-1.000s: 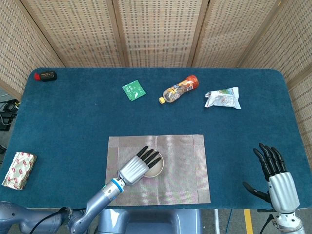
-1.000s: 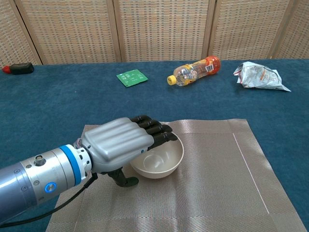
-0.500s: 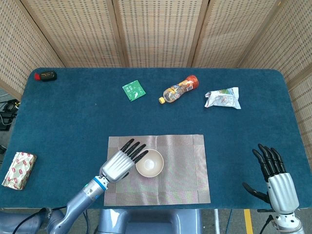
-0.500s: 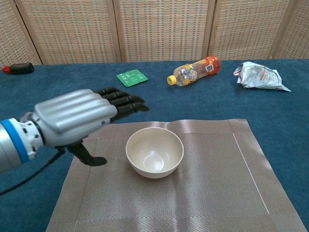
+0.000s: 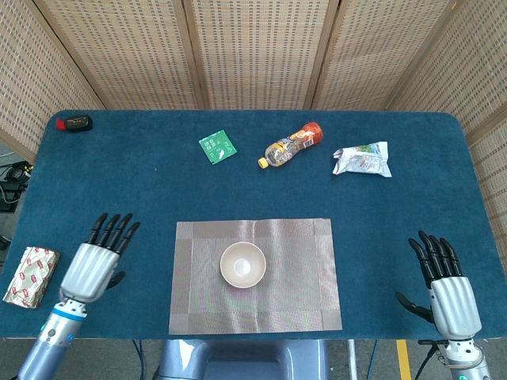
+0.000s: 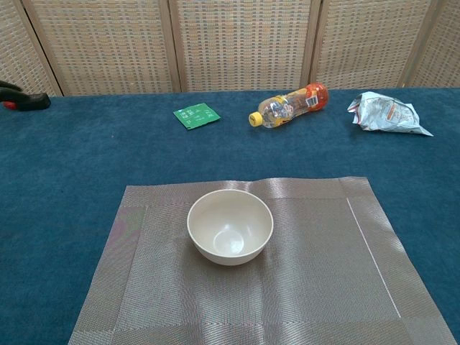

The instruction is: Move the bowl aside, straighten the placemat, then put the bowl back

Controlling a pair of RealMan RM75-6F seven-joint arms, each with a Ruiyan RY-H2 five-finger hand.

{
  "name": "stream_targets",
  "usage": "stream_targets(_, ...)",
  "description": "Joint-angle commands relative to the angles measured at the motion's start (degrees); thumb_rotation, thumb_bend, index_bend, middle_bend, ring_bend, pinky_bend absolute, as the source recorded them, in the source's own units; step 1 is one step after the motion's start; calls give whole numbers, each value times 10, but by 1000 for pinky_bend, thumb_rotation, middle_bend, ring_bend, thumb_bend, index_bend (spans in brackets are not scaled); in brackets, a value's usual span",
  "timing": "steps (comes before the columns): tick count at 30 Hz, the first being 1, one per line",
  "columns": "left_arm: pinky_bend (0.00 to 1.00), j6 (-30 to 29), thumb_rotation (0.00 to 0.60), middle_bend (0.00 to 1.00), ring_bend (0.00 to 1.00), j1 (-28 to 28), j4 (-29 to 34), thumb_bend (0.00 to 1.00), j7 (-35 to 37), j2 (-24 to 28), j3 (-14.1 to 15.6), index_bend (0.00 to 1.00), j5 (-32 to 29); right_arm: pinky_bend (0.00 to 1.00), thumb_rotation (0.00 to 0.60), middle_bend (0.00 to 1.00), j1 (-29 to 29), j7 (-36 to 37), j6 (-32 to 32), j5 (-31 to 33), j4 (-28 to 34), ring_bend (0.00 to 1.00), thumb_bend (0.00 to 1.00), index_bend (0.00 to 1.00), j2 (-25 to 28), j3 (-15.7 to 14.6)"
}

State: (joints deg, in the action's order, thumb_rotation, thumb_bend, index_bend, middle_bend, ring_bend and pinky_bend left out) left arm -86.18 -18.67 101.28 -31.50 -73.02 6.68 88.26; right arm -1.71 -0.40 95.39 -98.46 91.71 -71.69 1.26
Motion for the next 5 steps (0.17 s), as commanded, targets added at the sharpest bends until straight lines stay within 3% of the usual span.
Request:
stream_targets(1,0,-45,600,0,0,46,-11,73,40,26,22,0,1,0,600,0,-4,-24,-19,15,-1,0,186,0,-4,2)
stream_targets(5,0,-66,600,0,0,76,-27,68,77,39,34,0,9,0,600,0,-6,-56,-34,23,-2,0,186,0,-9,1)
